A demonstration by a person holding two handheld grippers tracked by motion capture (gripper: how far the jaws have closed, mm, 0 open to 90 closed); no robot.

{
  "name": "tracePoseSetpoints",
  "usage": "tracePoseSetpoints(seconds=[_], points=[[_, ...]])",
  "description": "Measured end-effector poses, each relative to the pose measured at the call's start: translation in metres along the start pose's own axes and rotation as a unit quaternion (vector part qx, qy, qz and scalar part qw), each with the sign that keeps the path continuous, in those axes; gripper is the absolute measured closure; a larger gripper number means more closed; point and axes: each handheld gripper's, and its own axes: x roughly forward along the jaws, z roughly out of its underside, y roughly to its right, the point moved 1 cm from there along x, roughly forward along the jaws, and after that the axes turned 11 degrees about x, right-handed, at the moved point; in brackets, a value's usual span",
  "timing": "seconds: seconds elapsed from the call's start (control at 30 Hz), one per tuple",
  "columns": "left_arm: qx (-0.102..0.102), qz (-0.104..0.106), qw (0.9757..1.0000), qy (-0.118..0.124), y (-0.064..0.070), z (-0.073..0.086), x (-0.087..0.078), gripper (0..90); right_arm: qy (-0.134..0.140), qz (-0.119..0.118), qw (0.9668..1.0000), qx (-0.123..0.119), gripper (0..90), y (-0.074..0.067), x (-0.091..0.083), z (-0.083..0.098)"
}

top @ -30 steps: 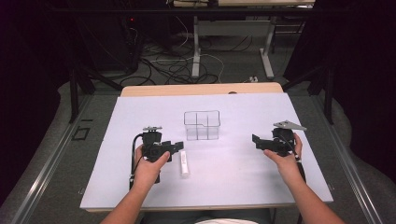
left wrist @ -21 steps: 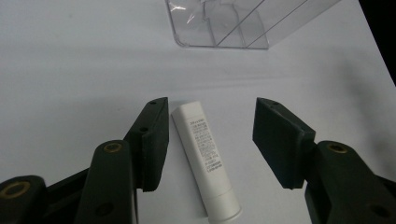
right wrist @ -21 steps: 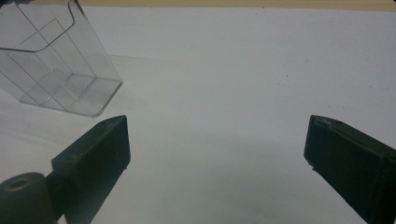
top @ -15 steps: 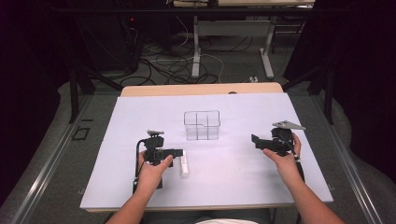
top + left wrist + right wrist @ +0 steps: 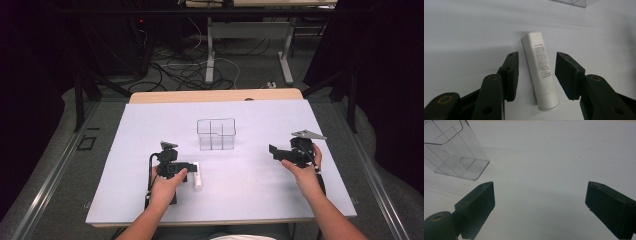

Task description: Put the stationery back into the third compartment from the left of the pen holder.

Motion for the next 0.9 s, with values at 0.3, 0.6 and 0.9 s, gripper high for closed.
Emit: tracePoseSetpoints(seconds=[0.3, 0.6, 0.9], points=[[0.006, -0.001, 0.9996, -0.029, 0.007, 0.005, 0.007, 54.8, -0.004, -0.002, 1.0000, 0.000, 8.8, 0.000, 0.002, 0.001], [0.006, -0.015, 0.9991, -0.040, 0.012, 0.010, 0.013, 55.2, -0.006, -0.004, 1.0000, -0.001, 9.4, 0.000, 0.002, 0.002], [-0.010, -0.004, 0.9989, -0.045, 0.013, 0.011, 0.017, 56.1, -0.006, -0.007, 0.9999, -0.005, 10.2, 0.000, 0.002, 0.002]])
